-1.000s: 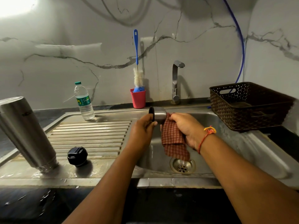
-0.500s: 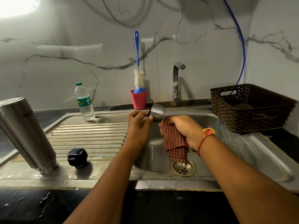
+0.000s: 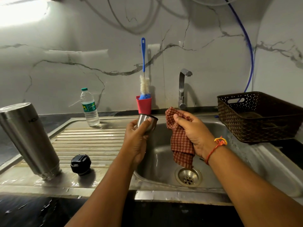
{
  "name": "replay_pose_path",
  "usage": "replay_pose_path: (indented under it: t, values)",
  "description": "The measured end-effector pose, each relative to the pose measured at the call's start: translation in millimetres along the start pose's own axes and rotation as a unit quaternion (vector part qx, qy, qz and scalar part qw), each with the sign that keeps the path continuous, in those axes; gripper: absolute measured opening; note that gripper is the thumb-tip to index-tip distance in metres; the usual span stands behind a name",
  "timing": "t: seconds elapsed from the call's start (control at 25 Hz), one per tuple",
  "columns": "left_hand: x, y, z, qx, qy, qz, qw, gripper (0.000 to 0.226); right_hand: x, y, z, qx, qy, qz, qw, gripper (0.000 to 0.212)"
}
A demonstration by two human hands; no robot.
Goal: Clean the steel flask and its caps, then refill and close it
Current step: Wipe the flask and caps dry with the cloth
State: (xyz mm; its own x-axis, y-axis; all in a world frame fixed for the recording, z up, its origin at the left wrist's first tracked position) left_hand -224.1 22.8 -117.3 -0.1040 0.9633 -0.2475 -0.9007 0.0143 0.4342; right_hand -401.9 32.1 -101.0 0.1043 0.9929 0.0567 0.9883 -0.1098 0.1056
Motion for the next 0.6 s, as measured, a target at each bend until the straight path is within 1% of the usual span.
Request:
replay_pose_path:
  t: [0.12,0.2,0.28,0.36,0.44,0.52,0.6]
  values:
    - [0.2,3.0,-4.8,-0.014,-0.023,-0.042,0.999,0.055,11.5,10.6,-5.3,0.072,-0.053,-0.052,0.995,0.029]
    - [-1.2,4.2,-5.3,-0.013,-0.023,-0.068,0.997,0.044,19.1,16.6,-8.7,0.108,-0.044,-0.068,0.991,0.033]
    - [-1.7,5.6,-5.6,-0.061,-0.003,-0.090,0.994,0.035,19.0,17.7,-8.5,0.115,-0.029,-0.076,0.990,0.034]
    - [-2.0,6.2,-9.1,-0.111,0.025,-0.104,0.988,0.029,15.5,18.4,-5.5,0.125,-0.052,-0.116,0.984,0.026]
    - [-2.3,5.8,-11.0,-0.107,0.039,-0.101,0.988,0.020,12.7,21.4,0.6,0.154,-0.082,-0.154,0.973,0.027]
    - [-2.4,5.4,-9.4,-0.079,0.032,-0.084,0.993,0.021,7.3,22.8,4.7,0.226,-0.141,-0.133,0.955,0.028]
    - [-2.3,4.5,-8.0,-0.081,-0.005,-0.055,0.995,0.033,2.6,22.5,7.6,0.325,-0.212,-0.101,0.916,0.023]
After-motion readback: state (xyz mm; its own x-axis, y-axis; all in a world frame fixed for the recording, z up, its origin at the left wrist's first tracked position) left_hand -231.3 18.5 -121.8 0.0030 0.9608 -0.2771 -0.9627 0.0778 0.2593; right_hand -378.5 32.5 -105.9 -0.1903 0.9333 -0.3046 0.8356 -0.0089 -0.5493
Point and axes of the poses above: each hand's wrist, its own x-axis away from the middle knuckle, its own y-axis out of the palm, z = x × y, the point moved 2 cm from there along -x, towards the middle knuckle, and after that the axes turned 9 degrees about y, right-handed, at the moved point
